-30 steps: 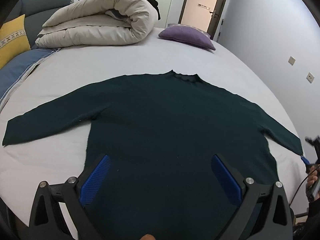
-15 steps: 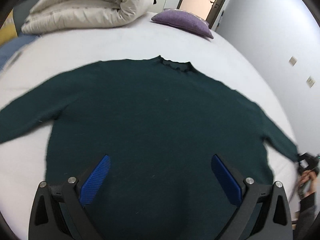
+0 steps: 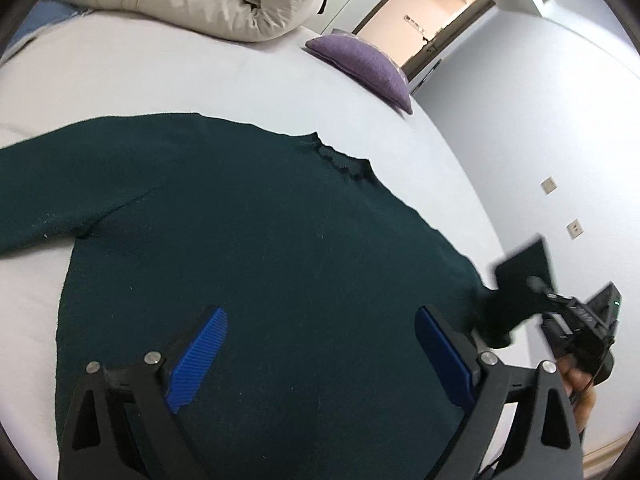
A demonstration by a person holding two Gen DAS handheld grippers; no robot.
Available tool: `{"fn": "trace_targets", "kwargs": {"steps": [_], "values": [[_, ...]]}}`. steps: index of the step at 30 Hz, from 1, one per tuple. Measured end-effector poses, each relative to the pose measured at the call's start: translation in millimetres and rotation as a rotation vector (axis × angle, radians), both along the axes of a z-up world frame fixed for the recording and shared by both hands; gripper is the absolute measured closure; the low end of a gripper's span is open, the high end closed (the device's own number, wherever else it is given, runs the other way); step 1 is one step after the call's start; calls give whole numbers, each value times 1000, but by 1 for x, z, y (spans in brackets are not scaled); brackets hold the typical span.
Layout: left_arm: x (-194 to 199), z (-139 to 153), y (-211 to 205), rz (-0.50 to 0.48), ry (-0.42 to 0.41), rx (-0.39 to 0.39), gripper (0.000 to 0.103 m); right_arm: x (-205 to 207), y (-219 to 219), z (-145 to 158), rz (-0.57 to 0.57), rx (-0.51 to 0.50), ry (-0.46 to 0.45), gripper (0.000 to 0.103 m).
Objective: Fold small clothes
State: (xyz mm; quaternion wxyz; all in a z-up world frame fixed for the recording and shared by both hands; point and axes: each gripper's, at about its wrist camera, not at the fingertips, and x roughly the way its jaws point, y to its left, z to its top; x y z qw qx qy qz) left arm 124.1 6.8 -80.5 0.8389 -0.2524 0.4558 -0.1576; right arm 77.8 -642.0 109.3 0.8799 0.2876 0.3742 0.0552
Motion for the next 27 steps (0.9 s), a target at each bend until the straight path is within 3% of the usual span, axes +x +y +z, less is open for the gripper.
{"fn": "trace_targets", "kwargs": {"steps": [4,6,8,10,12,13,14,16,20,22,24,27], "values": [[8,-7,11,1,16,-80,11,30,109,-50,137,-13,92,95],[14,-12,13,-1,28,-111,11,39,141,-76,178,-1,152,92],[23,-18,9,-13,48,-138,11,12,175,-118,198,-38,211,88],[33,-26,-1,-30,75,-160,11,-6,193,-149,217,-1,230,79],[41,-32,-14,-52,91,-177,11,-19,189,-157,210,90,191,66],[45,-35,-22,-62,103,-180,11,-27,180,-155,194,131,172,47],[49,-38,-29,-71,116,-186,11,-34,169,-151,179,154,159,42],[57,-44,-47,-94,137,-197,14,-50,141,-135,154,177,128,42],[68,-56,-83,-147,192,-155,41,-52,116,-106,73,236,127,41],[73,-57,-96,-154,200,-87,71,-51,96,-102,-5,277,118,41],[78,-59,-99,-145,216,-54,93,-71,66,-104,-83,345,104,41],[80,-47,-91,-149,179,-53,94,-71,39,-112,-156,405,121,41]]}}
